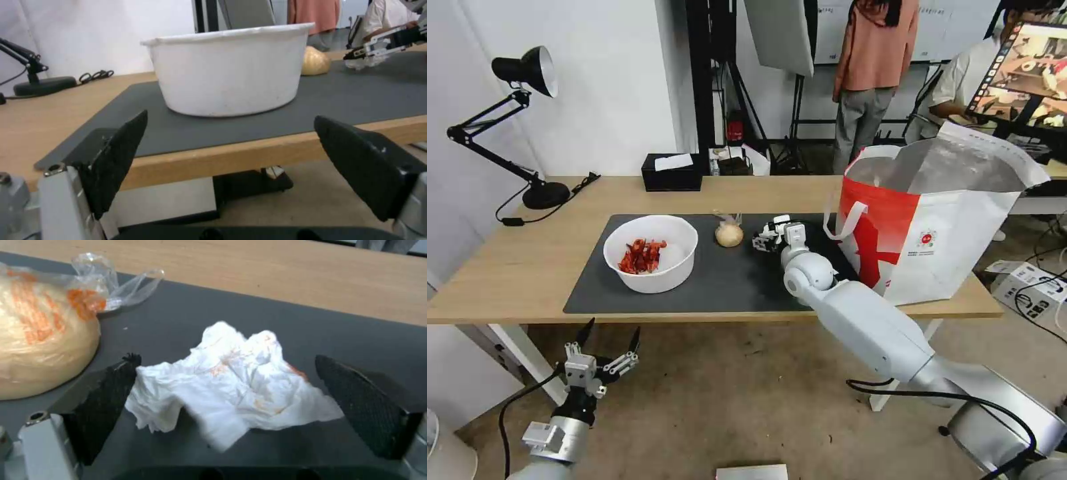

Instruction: Pick up the trash from the table and place it into the takeout bag.

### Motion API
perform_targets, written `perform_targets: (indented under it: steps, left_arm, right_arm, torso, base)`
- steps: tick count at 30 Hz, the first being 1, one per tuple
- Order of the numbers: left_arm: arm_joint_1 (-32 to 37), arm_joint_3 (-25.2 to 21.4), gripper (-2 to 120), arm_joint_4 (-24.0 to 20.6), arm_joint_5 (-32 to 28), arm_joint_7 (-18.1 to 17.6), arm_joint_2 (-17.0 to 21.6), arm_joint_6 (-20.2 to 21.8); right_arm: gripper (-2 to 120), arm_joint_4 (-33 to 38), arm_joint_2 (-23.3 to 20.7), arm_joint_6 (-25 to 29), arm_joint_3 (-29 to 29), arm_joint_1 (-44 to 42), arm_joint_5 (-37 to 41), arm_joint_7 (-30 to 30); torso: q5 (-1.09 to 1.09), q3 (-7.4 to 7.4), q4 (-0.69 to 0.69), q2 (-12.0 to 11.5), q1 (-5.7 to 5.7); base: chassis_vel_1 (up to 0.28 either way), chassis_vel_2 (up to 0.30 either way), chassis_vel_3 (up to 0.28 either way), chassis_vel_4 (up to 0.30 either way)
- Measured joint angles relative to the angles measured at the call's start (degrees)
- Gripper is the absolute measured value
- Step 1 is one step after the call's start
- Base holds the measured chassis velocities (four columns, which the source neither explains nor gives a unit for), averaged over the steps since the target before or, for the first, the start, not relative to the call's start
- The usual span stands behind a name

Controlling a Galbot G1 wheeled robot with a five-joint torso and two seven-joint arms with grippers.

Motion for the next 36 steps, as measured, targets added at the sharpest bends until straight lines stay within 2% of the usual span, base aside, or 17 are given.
perform_targets:
  steps: [5, 9, 17, 18, 20, 22, 25, 28, 29, 31, 33, 36]
  left_arm:
    - [-0.05, 0.15, 100, 0.27, -0.01, 0.02, 0.0, -0.05]
    - [-0.15, 0.14, 100, 0.36, -0.31, 0.03, 0.37, -0.1]
    - [-0.37, 0.15, 100, 0.57, -0.76, 0.03, 0.66, -0.16]
    - [-0.37, 0.15, 100, 0.57, -0.76, 0.03, 0.66, -0.16]
    - [-0.28, 0.2, 100, 0.56, -0.76, 0.04, 0.46, -0.16]
    - [-0.2, 0.23, 100, 0.57, -0.76, 0.04, 0.37, -0.17]
    - [-0.11, 0.3, 100, 0.8, -0.76, 0.05, 0.26, -0.24]
    - [-0.11, 0.32, 100, 0.9, -0.76, 0.05, 0.2, -0.28]
    - [-0.11, 0.34, 100, 0.94, -0.77, 0.05, 0.16, -0.3]
    - [-0.11, 0.36, 100, 1.01, -0.79, 0.05, 0.1, -0.34]
    - [-0.1, 0.39, 100, 1.07, -0.81, 0.05, -0.02, -0.39]
    - [-0.03, 0.4, 100, 1.1, -0.83, 0.05, -0.1, -0.43]
  right_arm:
    - [99, -0.8, 0.47, -0.07, 0.01, 0.01, 0.13, -0.27]
    - [93, -1.18, 0.84, -0.06, 0.16, -0.24, 0.24, -0.34]
    - [61, -0.72, 0.85, 0.05, 0.26, -1.0, 1.1, -0.26]
    - [61, -0.72, 0.85, 0.05, 0.26, -1.0, 1.1, -0.26]
    - [49, -0.7, 0.56, 0.05, 0.19, -0.82, 1.31, -0.28]
    - [45, -0.7, 0.45, 0.05, 0.18, -0.73, 1.38, -0.3]
    - [29, -0.68, 0.14, 0.14, 0.16, -0.61, 1.5, -0.42]
    - [22, -0.5, -0.02, 0.23, 0.16, -0.72, 1.5, -0.43]
    - [15, -0.42, -0.06, 0.28, 0.16, -0.84, 1.5, -0.44]
    - [12, -0.37, -0.14, 0.33, 0.16, -0.97, 1.5, -0.44]
    - [3, -0.19, -0.21, 0.42, 0.18, -1.08, 1.5, -0.43]
    - [0, -0.11, -0.28, 0.51, 0.24, -1.11, 1.5, -0.41]
  torso:
    - [0.0, 0.0, 0.0, 0.0, 0.0]
    - [0.0, 0.0, 0.0, 0.01, 0.0]
    - [0.0, -0.01, 0.0, 0.01, -0.01]
    - [0.0, -0.01, 0.0, 0.01, -0.01]
    - [0.0, 0.0, -0.01, 0.01, -0.01]
    - [0.0, 0.0, 0.0, 0.01, -0.01]
    - [0.0, 0.0, 0.0, 0.01, -0.01]
    - [0.0, -0.01, 0.0, 0.01, -0.01]
    - [0.0, 0.0, 0.0, 0.01, -0.01]
    - [0.01, 0.0, 0.0, 0.01, -0.01]
    - [0.0, 0.0, 0.0, 0.01, -0.01]
    - [0.0, 0.0, 0.0, 0.01, -0.01]
  base:
    - [0.0, 0.0, 0.0, 0.0]
    - [0.0, 0.0, 0.0, 0.0]
    - [0.0, 0.0, 0.0, 0.0]
    - [0.0, 0.0, 0.0, 0.0]
    - [0.0, 0.0, 0.0, 0.0]
    - [0.0, 0.0, 0.0, 0.0]
    - [0.0, 0.0, 0.0, 0.0]
    - [0.0, 0.0, 0.0, 0.0]
    - [0.0, 0.0, 0.0, 0.0]
    - [0.0, 0.0, 0.0, 0.0]
    - [0.0, 0.0, 0.0, 0.0]
    - [0.0, 0.0, 0.0, 0.0]
